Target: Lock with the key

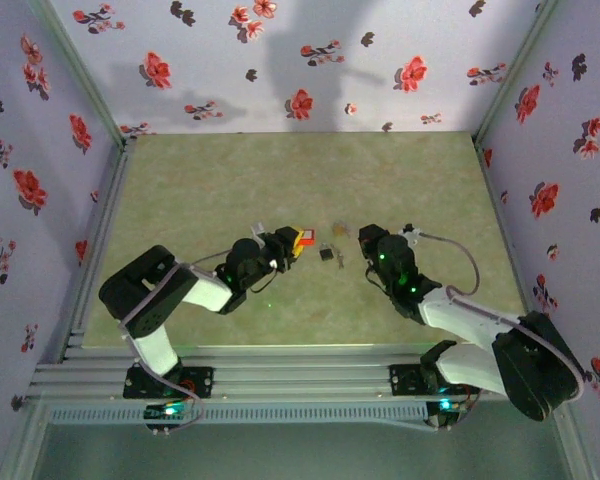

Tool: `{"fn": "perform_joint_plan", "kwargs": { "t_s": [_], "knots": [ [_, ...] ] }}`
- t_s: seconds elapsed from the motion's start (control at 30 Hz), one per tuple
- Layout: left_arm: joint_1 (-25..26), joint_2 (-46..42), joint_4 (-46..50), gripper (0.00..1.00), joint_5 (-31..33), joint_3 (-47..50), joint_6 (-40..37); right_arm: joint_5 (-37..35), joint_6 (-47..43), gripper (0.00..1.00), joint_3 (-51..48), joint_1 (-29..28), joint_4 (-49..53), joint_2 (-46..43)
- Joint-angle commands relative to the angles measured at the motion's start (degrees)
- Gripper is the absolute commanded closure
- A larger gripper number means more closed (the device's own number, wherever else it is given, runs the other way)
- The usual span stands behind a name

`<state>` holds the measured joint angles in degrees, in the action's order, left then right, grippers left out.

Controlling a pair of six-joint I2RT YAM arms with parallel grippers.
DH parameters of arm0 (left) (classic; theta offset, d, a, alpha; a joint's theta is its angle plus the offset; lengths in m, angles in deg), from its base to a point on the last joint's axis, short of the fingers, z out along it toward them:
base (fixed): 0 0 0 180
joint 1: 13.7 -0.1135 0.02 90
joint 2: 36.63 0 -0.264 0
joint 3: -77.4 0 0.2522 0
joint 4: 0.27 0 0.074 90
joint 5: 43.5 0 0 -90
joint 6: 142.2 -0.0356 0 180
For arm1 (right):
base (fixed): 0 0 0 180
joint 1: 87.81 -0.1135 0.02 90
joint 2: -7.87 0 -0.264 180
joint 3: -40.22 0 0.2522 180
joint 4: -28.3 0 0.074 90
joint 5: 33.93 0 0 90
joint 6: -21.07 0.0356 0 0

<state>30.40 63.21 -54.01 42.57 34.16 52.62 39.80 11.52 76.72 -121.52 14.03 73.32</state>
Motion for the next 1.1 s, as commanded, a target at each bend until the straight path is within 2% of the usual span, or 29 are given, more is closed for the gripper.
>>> {"fn": "perform_joint_plan", "kwargs": {
  "t_s": [0.0,0.27,0.43,0.67,0.93,1.07],
  "knots": [
    [-2.2,-0.2,3.0,1.00,-6.9,1.1,-4.6,5.7,-5.8,1.00,2.7,2.6,7.5,-2.0],
    [-6.9,-0.1,21.2,1.00,-25.6,-3.0,-18.2,16.1,-21.9,1.00,10.2,6.4,22.7,-5.3],
    [-9.3,-1.6,36.3,1.00,-32.1,-5.6,-29.4,19.7,-30.8,1.00,12.8,8.1,29.9,-7.6],
    [-10.7,-5.7,65.4,1.00,-33.1,-14.3,-49.6,25.5,-36.7,1.00,13.6,9.8,33.0,-8.2],
    [-11.1,-2.4,79.9,1.00,-32.1,-22.0,-60.7,33.3,-40.3,1.00,13.1,9.8,31.5,-7.3],
    [-11.6,-0.9,86.6,1.00,-29.2,-27.4,-66.4,36.9,-42.3,1.00,12.9,9.8,31.0,-6.8]
  ]
}}
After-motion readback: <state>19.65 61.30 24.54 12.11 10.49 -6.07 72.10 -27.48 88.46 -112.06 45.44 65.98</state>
